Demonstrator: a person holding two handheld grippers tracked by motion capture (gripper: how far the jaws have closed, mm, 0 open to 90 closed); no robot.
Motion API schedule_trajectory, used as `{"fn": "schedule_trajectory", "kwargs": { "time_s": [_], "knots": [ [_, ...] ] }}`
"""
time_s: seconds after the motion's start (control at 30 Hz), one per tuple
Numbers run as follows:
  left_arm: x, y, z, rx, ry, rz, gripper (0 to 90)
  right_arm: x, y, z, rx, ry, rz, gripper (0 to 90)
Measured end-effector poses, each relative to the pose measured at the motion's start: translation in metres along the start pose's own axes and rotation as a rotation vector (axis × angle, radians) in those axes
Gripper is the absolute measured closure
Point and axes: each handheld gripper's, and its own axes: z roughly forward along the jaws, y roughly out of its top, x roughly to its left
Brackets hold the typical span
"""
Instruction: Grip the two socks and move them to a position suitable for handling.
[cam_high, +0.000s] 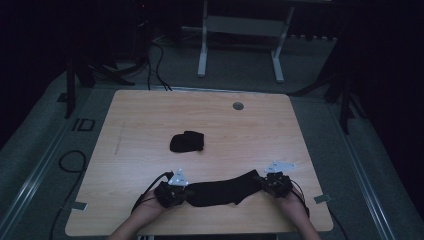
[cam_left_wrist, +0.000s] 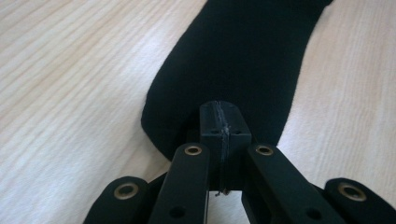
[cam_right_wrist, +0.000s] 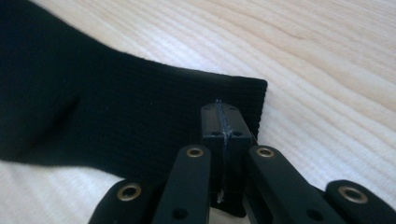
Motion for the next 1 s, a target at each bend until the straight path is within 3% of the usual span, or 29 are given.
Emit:
{"fn": "schedule_trajectory", "kwargs": {
  "time_s": [0.27,0.43,0.57,1.0],
  "knots": [
    [0.01,-0.003,-0.006,0.013,0.026,-0.009,89.7,0.018,-0.01,-0.009,0.006,0.022,-0.003,88.1],
    [0.007,-0.009,-0.01,0.007,0.027,-0.016,89.7,0.027,-0.017,-0.012,-0.006,0.019,-0.014,88.2],
    [0.008,-0.013,-0.012,-0.005,0.019,-0.035,89.7,0.03,-0.022,-0.014,-0.026,0.035,0.017,88.3],
    [0.013,-0.012,-0.01,-0.023,0.01,-0.051,89.6,0.026,-0.018,-0.01,-0.032,0.024,0.01,87.1]
  ]
}}
